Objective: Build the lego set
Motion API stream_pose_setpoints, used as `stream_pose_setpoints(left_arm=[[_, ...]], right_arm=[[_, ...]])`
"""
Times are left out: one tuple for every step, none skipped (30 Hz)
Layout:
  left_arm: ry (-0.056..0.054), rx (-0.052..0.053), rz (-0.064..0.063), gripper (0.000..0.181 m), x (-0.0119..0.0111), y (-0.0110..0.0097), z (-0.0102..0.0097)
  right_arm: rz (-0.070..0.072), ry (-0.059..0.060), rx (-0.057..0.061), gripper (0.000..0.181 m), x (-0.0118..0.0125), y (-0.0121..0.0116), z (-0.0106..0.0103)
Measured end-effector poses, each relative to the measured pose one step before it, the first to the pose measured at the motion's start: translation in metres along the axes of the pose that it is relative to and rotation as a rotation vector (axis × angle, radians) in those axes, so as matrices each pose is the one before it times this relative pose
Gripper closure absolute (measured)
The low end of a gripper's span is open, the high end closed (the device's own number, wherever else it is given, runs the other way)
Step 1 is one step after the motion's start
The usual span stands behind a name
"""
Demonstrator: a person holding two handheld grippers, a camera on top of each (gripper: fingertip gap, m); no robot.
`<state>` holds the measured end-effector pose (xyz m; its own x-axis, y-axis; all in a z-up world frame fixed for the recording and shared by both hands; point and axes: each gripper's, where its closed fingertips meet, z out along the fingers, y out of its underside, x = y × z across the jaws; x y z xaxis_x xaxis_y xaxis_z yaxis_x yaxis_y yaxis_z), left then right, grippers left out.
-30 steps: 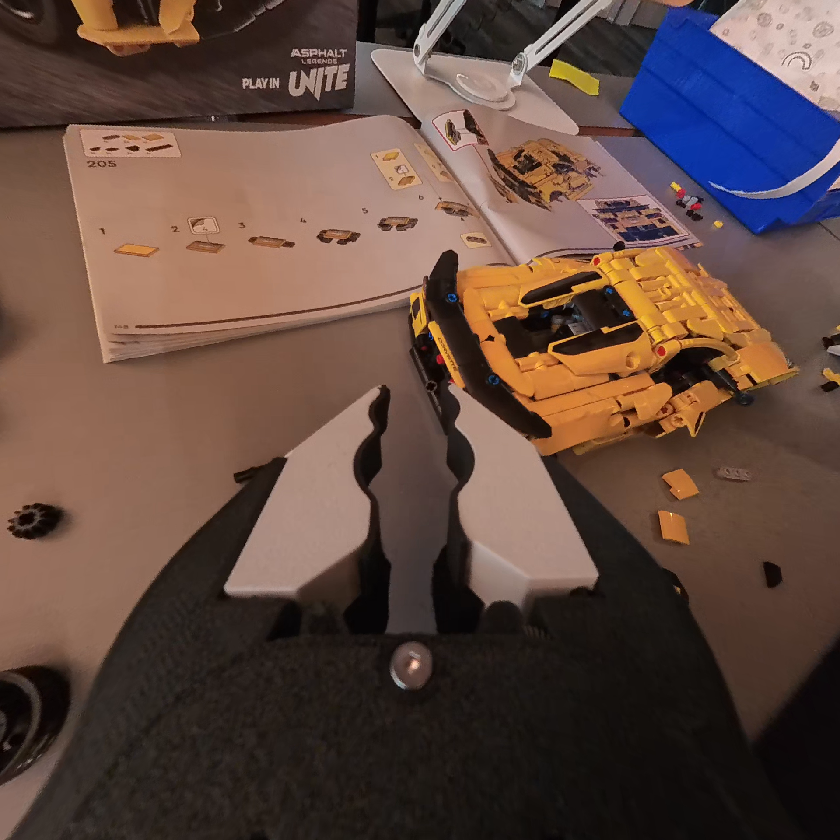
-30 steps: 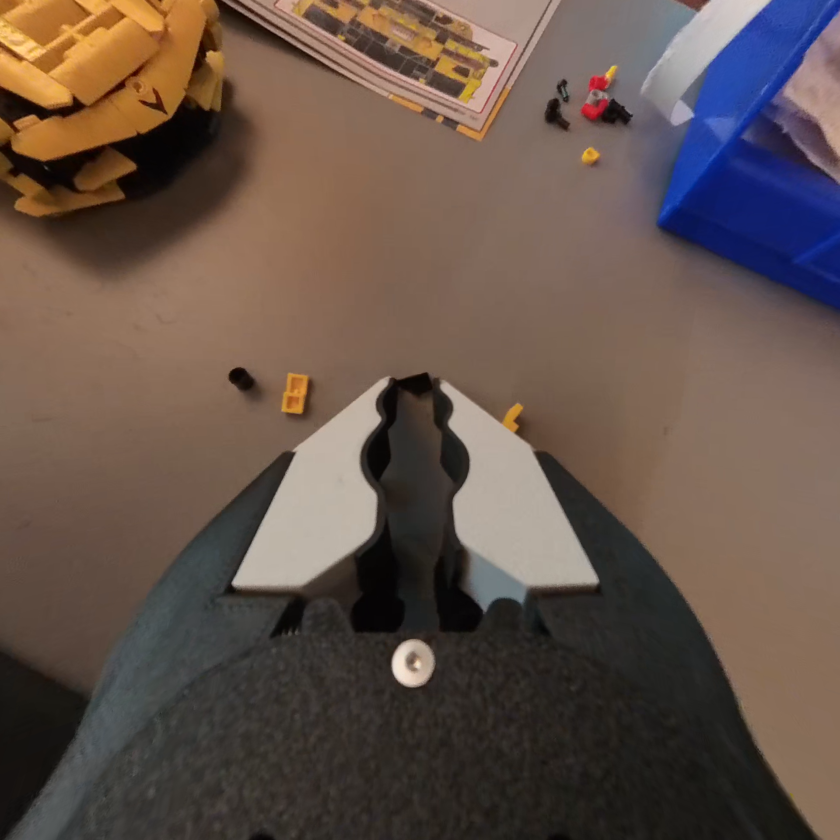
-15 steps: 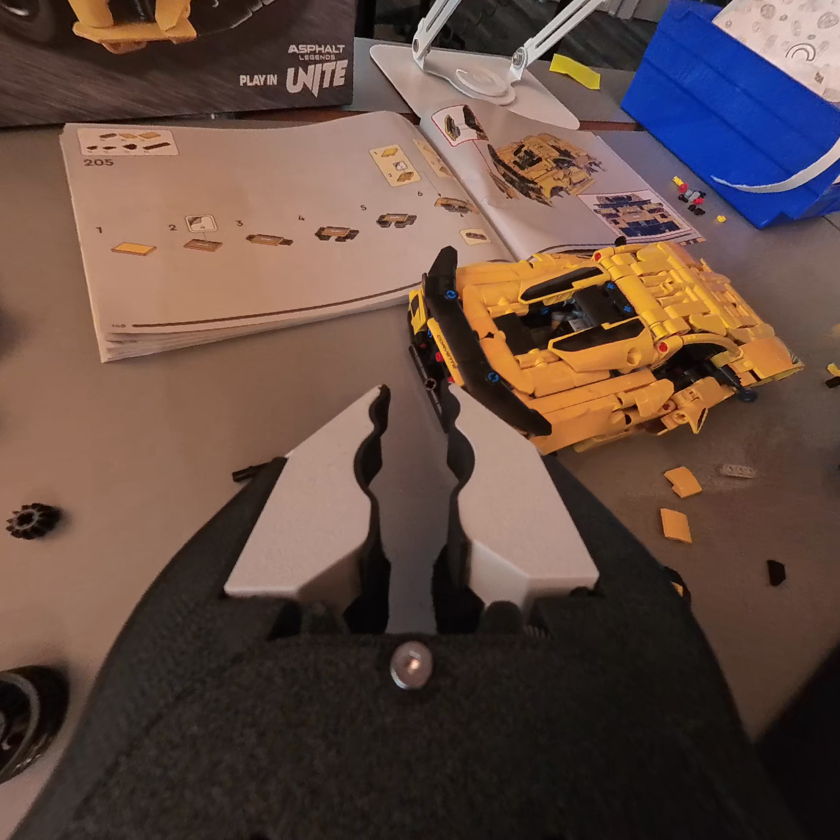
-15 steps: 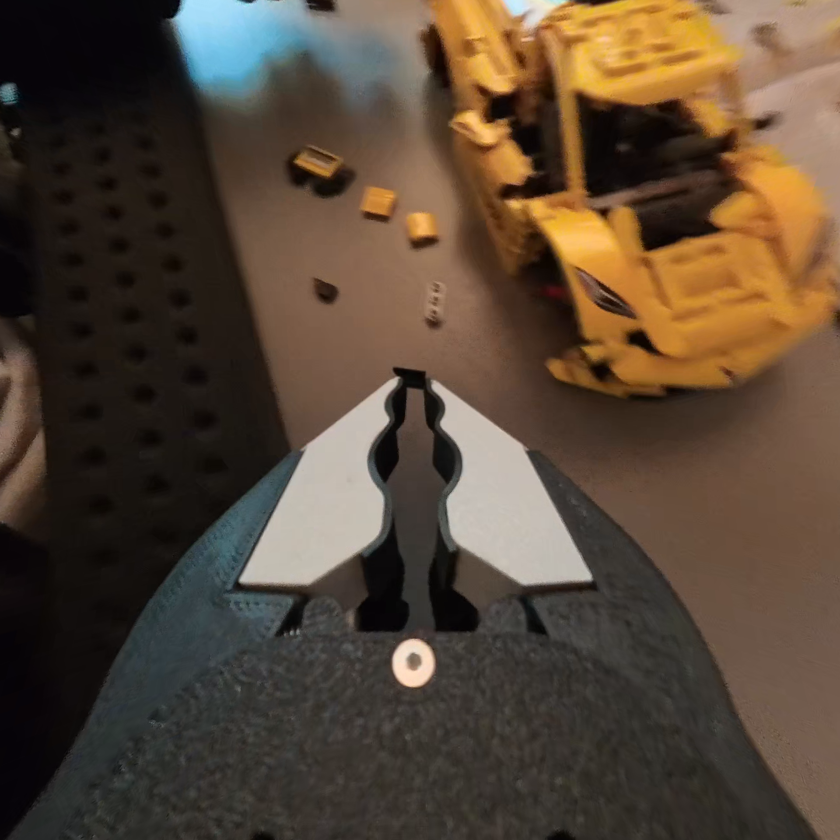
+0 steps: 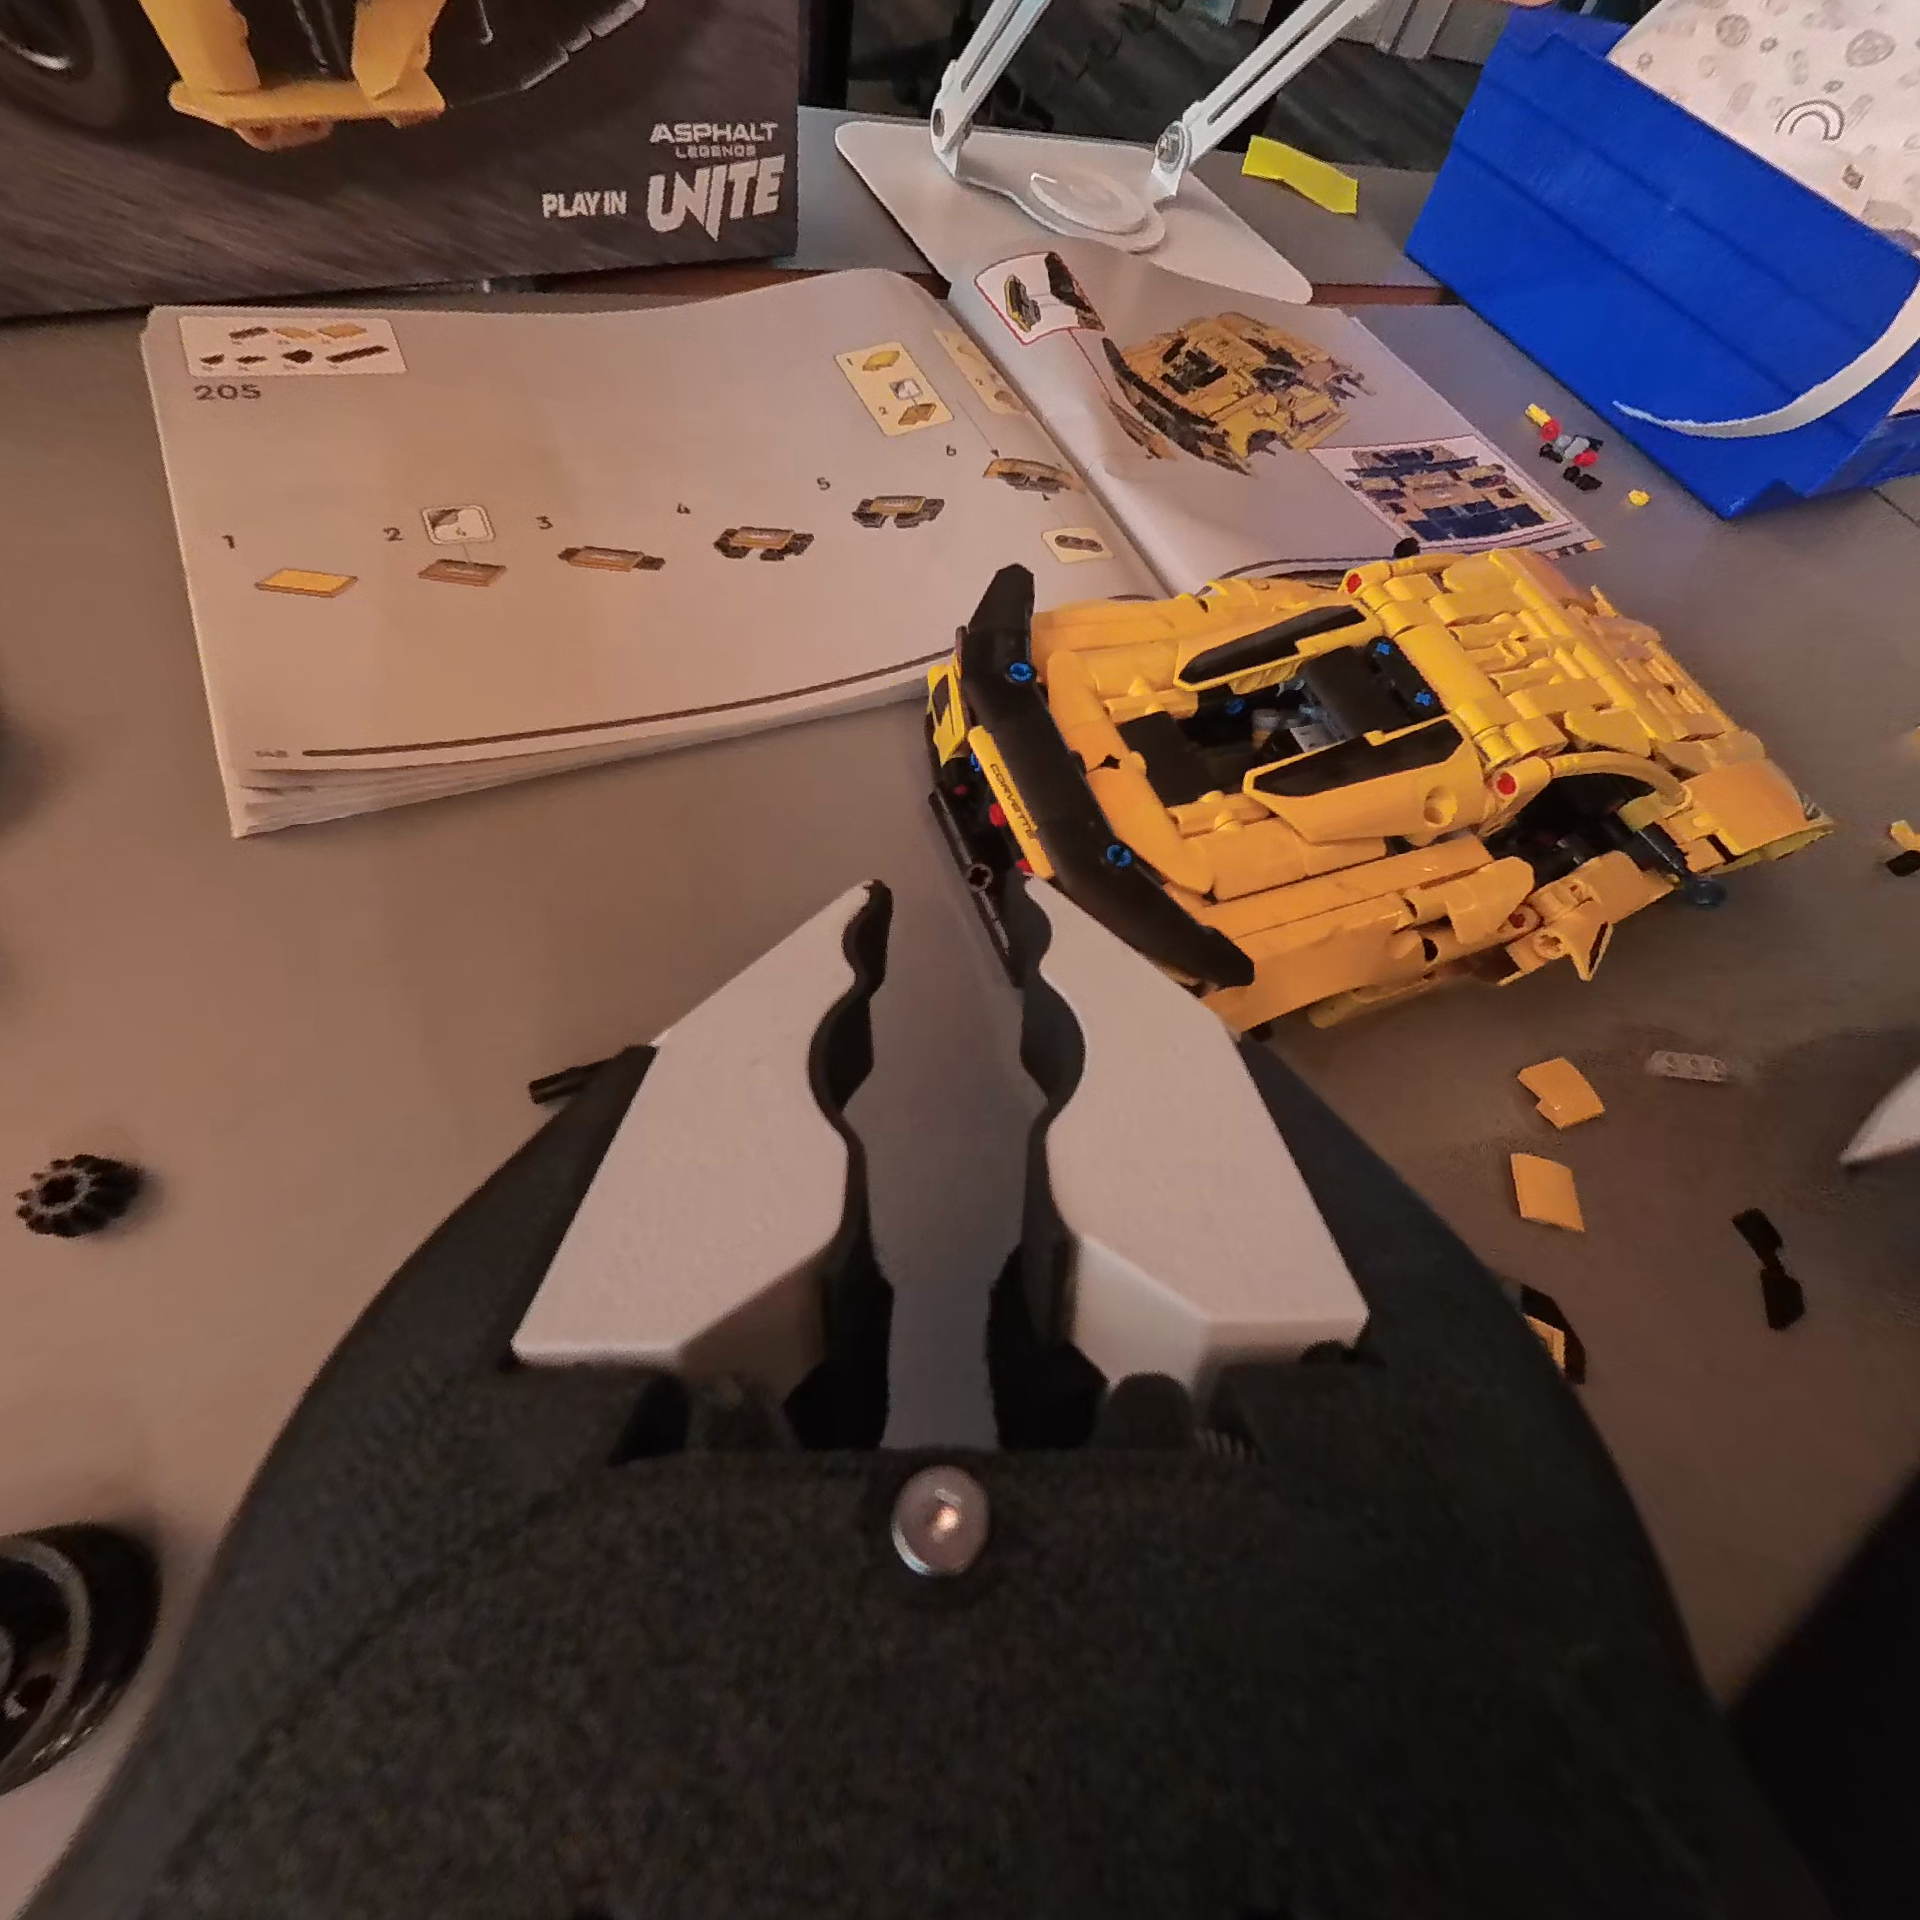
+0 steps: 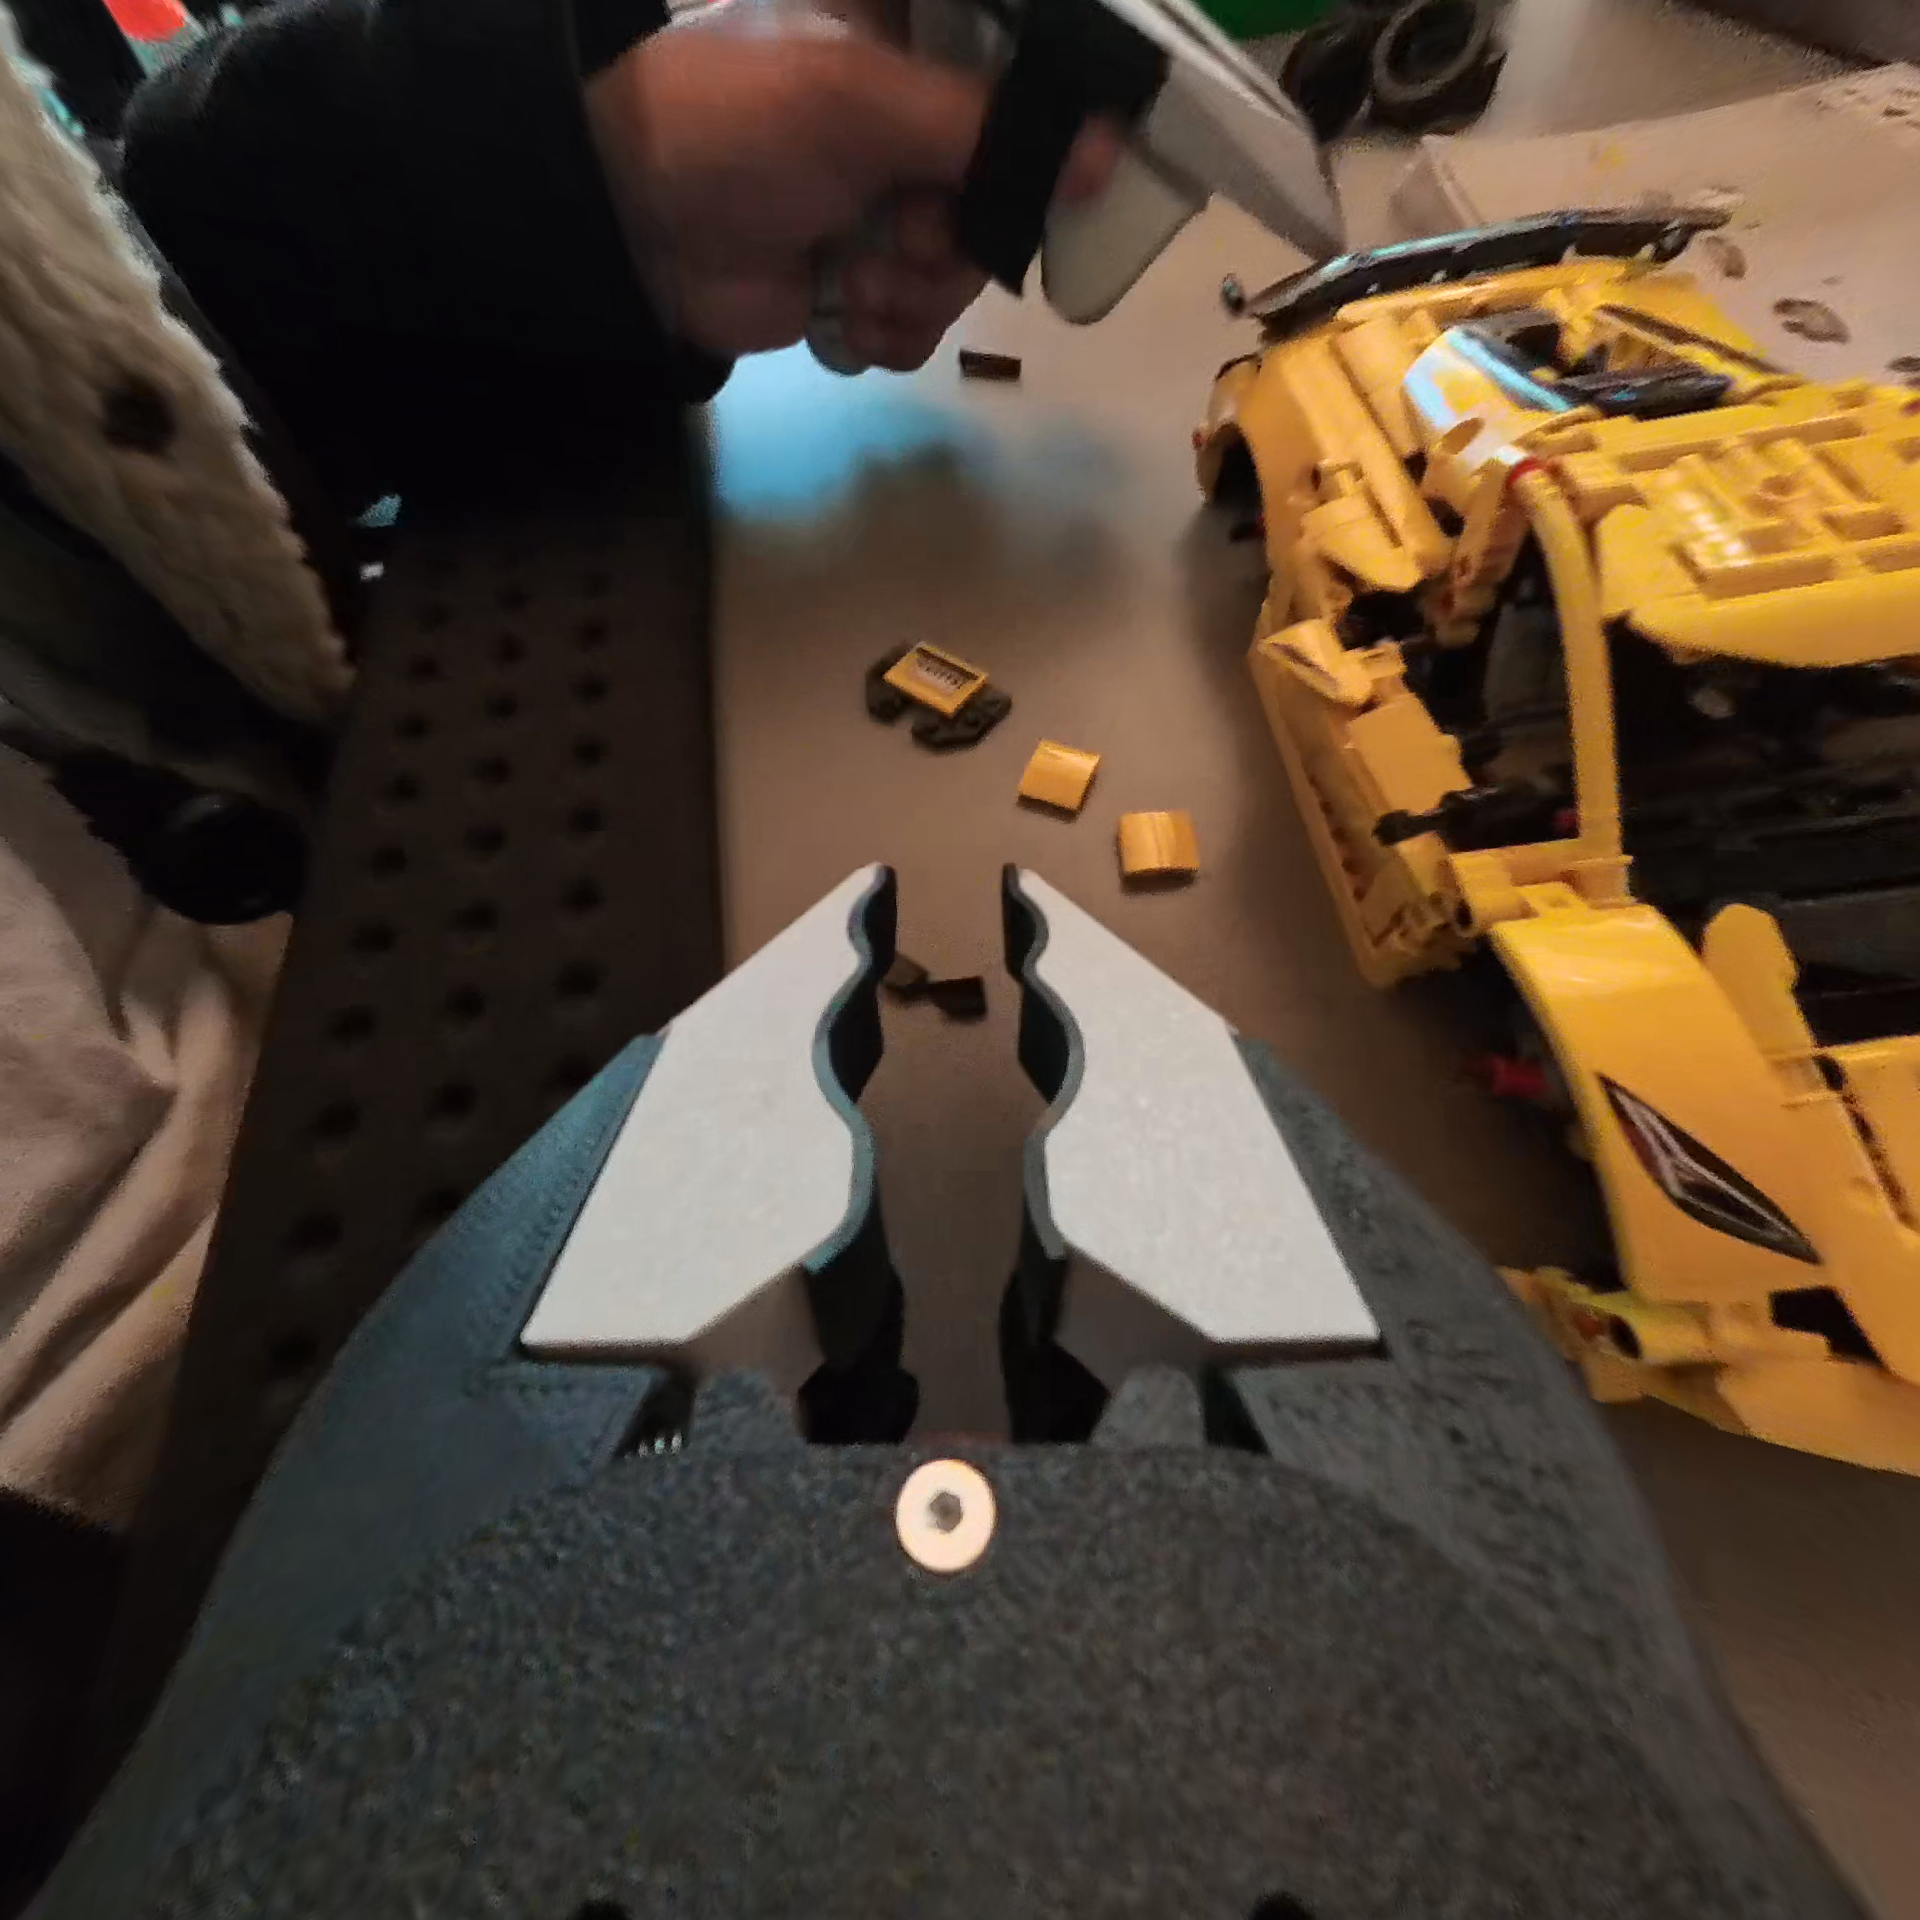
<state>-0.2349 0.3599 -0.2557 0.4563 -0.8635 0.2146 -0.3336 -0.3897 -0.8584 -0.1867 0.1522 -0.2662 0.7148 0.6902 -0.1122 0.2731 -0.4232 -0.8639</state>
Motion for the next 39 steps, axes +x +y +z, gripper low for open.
stream_pose_setpoints(left_arm=[[0.0007,-0.0008,0.0039,0.159,0.00063,0.00031,0.00018],[0.0006,-0.0003,0.0037,0.159,0.00056,0.00035,0.00018],[0.0003,-0.0014,0.0024,0.159,0.00035,0.00047,0.00025],[0.0005,-0.0013,0.0013,0.159,0.00026,0.00048,0.00012],[-0.0003,0.0000,0.0002,0.159,-0.00012,0.00036,-0.00006],[-0.0002,0.0008,-0.0016,0.159,-0.00023,0.00027,-0.00035],[0.0007,0.0023,-0.0023,0.159,-0.00016,-0.00003,-0.00034],[0.0001,0.0020,-0.0030,0.159,-0.00047,-0.00002,-0.00022],[0.0002,-0.0002,-0.0039,0.159,-0.00057,0.00024,0.00006],[0.0017,-0.0018,-0.0044,0.159,-0.00047,0.00033,0.00034],[0.0019,-0.0011,-0.0041,0.159,-0.00038,0.00026,0.00036],[0.0004,-0.0006,-0.0030,0.159,-0.00072,0.00006,0.00038],[-0.0011,-0.0017,-0.0026,0.159,-0.00095,0.00026,0.00043],[-0.0017,-0.0013,-0.0036,0.159,-0.00129,0.00007,0.00034],[-0.0009,0.0006,-0.0051,0.159,-0.00115,-0.00012,0.00006],[0.0000,0.0019,-0.0059,0.159,-0.00095,-0.00028,-0.00009],[0.0010,0.0019,-0.0057,0.159,-0.00063,-0.00030,-0.00020],[0.0023,0.0010,-0.0045,0.159,-0.00010,-0.00010,0.00002],[0.0023,-0.0010,-0.0020,0.159,0.00013,0.00026,0.00017],[0.0004,-0.0026,0.0010,0.159,0.00010,0.00049,0.00029],[-0.0006,-0.0025,0.0022,0.159,0.00013,0.00036,0.00022],[-0.0006,-0.0003,0.0022,0.159,0.00007,0.00003,0.00017],[-0.0009,0.0001,0.0014,0.159,0.00002,-0.00005,-0.00002],[-0.0003,-0.0004,-0.0001,0.159,-0.00012,0.00001,0.00000],[0.0005,0.0002,-0.0011,0.159,0.00005,0.00003,-0.00015],[-0.0001,0.0014,-0.0010,0.159,-0.00006,-0.00018,-0.00020],[-0.0005,0.0020,-0.0002,0.159,-0.00003,-0.00023,-0.00035],[0.0001,0.0010,0.0005,0.159,0.00019,-0.00012,-0.00028],[0.0001,-0.0006,0.0013,0.159,0.00023,0.00018,-0.00005],[0.0001,-0.0010,0.0022,0.159,0.00042,0.00026,0.00002],[0.0004,-0.0010,0.0026,0.159,0.00039,0.00018,0.00014],[0.0003,-0.0010,0.0023,0.159,0.00051,0.00013,0.00006],[0.0006,-0.0001,0.0018,0.159,0.00030,0.00007,0.00006],[0.0007,-0.0001,0.0010,0.159,0.00033,0.00011,-0.00002],[0.0008,-0.0008,0.0000,0.159,0.00016,0.00008,0.00002],[0.0015,-0.0006,-0.0006,0.159,0.00017,0.00018,0.00016],[0.0020,-0.0012,-0.0007,0.159,0.00034,0.00021,0.00005],[0.0012,-0.0009,0.0000,0.159,0.00023,0.00015,0.00015],[-0.0004,-0.0002,0.0008,0.159,0.00002,0.00004,0.00004]], right_arm=[[0.0066,0.0077,0.0075,0.160,0.00303,-0.00166,-0.00140],[-0.0032,0.0058,0.0023,0.160,0.00117,-0.00071,-0.00062],[-0.0120,0.0108,-0.0085,0.160,0.00004,0.00130,0.00010],[-0.0207,0.0109,-0.0195,0.160,-0.00145,0.00325,0.00068],[-0.0292,-0.0052,-0.0147,0.161,-0.00491,0.00327,0.00125],[-0.0286,-0.0044,-0.0129,0.164,-0.00394,0.00283,0.00188],[-0.0212,0.0018,-0.0213,0.164,-0.00163,0.00290,0.00207],[-0.0106,-0.0047,-0.0232,0.164,-0.00146,0.00272,0.00184],[0.0002,-0.0137,-0.0114,0.164,-0.00209,0.00148,0.00126],[0.0058,-0.0152,-0.0008,0.164,-0.00201,0.00031,0.00066],[0.0022,-0.0124,0.0003,0.164,-0.00188,-0.00021,0.00024],[-0.0067,-0.0090,0.0023,0.164,-0.00186,-0.00086,-0.00006],[-0.0143,-0.0089,0.0094,0.164,-0.00264,-0.00187,-0.00017],[-0.0153,-0.0166,0.0099,0.164,-0.00391,-0.00165,0.00031],[-0.0092,-0.0175,0.0032,0.164,-0.00368,-0.00055,0.00062],[-0.0034,-0.0088,-0.0054,0.164,-0.00164,0.00079,0.00085],[0.0014,-0.0039,-0.0091,0.164,-0.00046,0.00163,0.00095],[0.0030,-0.0008,-0.0120,0.164,0.00022,0.00183,0.00065],[0.0017,0.0014,-0.0074,0.164,0.00035,0.00103,0.00049],[-0.0013,0.0027,-0.0033,0.164,0.00024,0.00052,0.00021],[-0.0026,0.0050,-0.0010,0.164,0.00047,0.00020,0.00004],[-0.0014,0.0077,-0.0020,0.164,0.00104,0.00044,-0.00001],[0.0005,0.0060,-0.0019,0.164,0.00109,0.00044,-0.00005],[0.0027,0.0011,-0.0008,0.164,0.00041,0.00005,0.00001],[0.0035,0.0019,-0.0012,0.164,0.00059,0.00036,-0.00002],[0.0021,0.0044,-0.0014,0.164,0.00089,0.00030,-0.00008],[-0.0002,0.0041,0.0000,0.164,0.00058,0.00008,-0.00011],[-0.0012,0.0026,0.0007,0.164,0.00016,-0.00011,-0.00010],[-0.0008,0.0009,-0.0003,0.164,-0.00003,0.00015,0.00000],[0.0005,0.0017,-0.0005,0.164,0.00034,0.00000,-0.00011],[0.0003,0.0026,0.0029,0.164,0.00036,-0.00035,-0.00038],[0.0001,0.0043,0.0051,0.164,0.00081,-0.00076,-0.00059],[0.0009,0.0043,0.0046,0.164,0.00076,-0.00062,-0.00039],[0.0026,0.0029,0.0006,0.164,0.00084,0.00016,-0.00012],[0.0043,0.0018,-0.0055,0.164,0.00071,0.00104,0.00043],[0.0029,0.0001,-0.0091,0.164,0.00038,0.00139,0.00053],[0.0001,-0.0009,-0.0044,0.164,-0.00009,0.00052,0.00032],[-0.0035,0.0017,0.0015,0.164,0.00004,-0.00022,-0.00004],[-0.0054,0.0054,0.0064,0.164,0.00036,-0.00098,-0.00060]])
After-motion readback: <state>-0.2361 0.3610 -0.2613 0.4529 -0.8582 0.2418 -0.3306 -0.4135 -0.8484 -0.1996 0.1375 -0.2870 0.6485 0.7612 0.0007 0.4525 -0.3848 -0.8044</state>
